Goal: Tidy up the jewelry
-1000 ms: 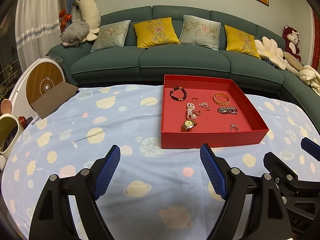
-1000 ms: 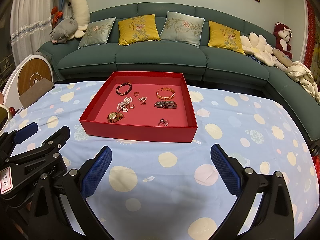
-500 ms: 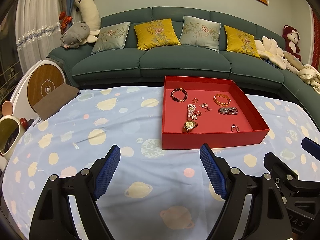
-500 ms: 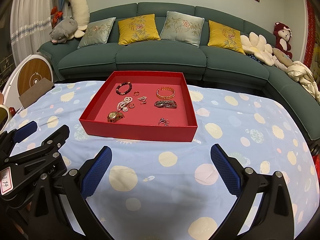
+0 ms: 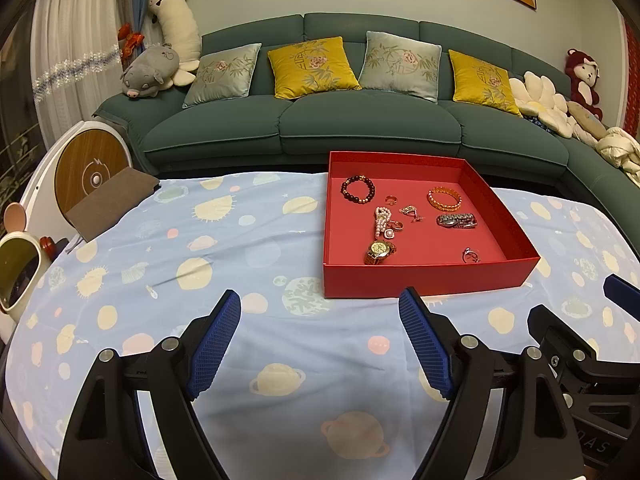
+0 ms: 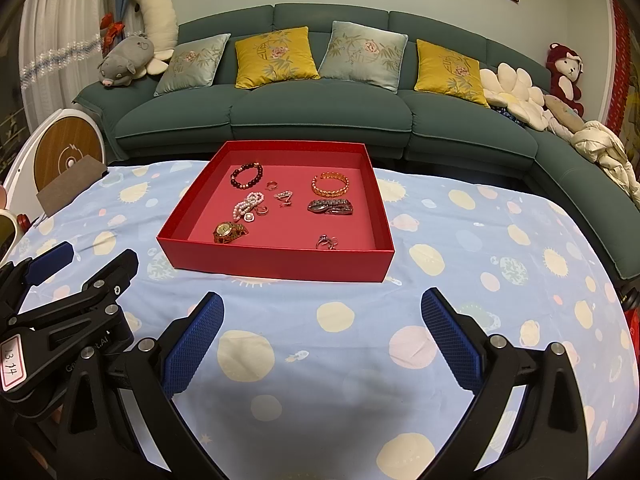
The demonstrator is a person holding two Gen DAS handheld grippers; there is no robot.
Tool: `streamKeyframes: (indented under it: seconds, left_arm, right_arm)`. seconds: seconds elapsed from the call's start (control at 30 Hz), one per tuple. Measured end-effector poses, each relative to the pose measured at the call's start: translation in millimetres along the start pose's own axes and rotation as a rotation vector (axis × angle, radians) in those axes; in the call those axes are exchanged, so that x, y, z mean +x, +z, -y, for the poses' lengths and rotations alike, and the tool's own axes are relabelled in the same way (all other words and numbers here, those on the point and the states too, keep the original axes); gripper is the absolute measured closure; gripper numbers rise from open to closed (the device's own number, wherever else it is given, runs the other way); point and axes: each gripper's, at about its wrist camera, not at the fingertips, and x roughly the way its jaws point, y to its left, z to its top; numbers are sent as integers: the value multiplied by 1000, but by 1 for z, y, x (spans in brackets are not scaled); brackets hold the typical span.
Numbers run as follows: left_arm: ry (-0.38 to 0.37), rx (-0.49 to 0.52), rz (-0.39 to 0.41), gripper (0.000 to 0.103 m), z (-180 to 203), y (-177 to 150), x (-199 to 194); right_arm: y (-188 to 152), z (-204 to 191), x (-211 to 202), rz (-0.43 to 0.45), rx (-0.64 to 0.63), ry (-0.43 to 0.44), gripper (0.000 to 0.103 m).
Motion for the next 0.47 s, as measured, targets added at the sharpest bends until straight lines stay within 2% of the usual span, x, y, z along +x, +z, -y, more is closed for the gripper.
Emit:
streamKeyframes:
  seconds: [0.47]
  left_arm:
    - [15, 9, -5, 25, -1, -2, 3]
  right_arm:
    - [-10, -1, 1, -5, 4, -2, 6]
